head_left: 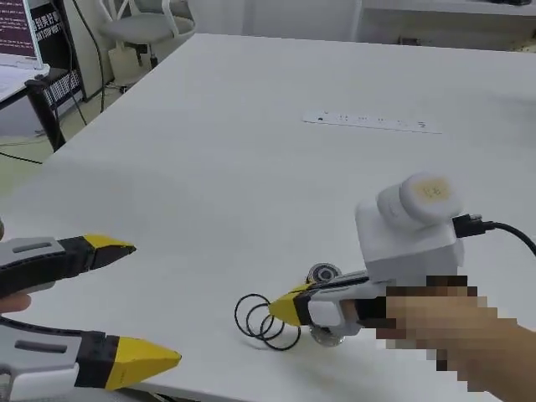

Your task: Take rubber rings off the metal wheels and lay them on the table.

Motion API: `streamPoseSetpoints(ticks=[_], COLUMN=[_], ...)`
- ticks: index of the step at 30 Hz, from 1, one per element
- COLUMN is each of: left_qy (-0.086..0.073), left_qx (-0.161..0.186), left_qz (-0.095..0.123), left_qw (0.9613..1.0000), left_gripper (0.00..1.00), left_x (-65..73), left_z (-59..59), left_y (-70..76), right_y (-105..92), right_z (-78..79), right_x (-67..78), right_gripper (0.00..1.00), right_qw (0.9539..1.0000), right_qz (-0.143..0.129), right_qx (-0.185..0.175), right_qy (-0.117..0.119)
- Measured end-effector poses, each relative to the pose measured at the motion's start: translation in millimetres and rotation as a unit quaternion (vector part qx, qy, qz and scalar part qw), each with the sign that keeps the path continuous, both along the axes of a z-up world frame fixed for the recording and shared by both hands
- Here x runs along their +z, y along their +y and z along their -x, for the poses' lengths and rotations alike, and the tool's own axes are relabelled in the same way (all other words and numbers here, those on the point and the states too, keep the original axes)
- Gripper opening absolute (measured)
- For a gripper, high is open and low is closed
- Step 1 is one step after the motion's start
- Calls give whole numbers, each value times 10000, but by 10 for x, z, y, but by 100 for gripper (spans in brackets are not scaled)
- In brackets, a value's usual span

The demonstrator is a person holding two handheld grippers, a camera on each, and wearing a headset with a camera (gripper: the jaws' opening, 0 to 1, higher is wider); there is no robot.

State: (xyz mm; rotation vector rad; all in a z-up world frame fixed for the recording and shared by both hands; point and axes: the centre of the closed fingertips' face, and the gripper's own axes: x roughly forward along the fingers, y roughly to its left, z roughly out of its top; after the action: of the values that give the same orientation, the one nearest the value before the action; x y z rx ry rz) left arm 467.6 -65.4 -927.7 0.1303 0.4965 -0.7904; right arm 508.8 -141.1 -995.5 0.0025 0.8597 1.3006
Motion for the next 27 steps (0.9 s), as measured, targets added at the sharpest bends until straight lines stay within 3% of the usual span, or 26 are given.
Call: streamPoseSetpoints(ticks=[7,17,27], left_qy=[-39,-61,-80], left_qx=[33,81,147], left_qz=[-5,7,23], left_qw=[10000,9999,9999], left_gripper=[81,80,79], left_x=[13,25,29], left_z=[-6,-17,-34], left_y=[6,15,35], right_y=[-2,-59,-89], right_z=[61,32,-4], right_x=[-93,-162,-140], right_gripper=[0,0,3], right_qw=[9997,9992,9989], right_qz=[186,369,408], right_qx=[144,127,155], right_qy=[-37,-74,-179])
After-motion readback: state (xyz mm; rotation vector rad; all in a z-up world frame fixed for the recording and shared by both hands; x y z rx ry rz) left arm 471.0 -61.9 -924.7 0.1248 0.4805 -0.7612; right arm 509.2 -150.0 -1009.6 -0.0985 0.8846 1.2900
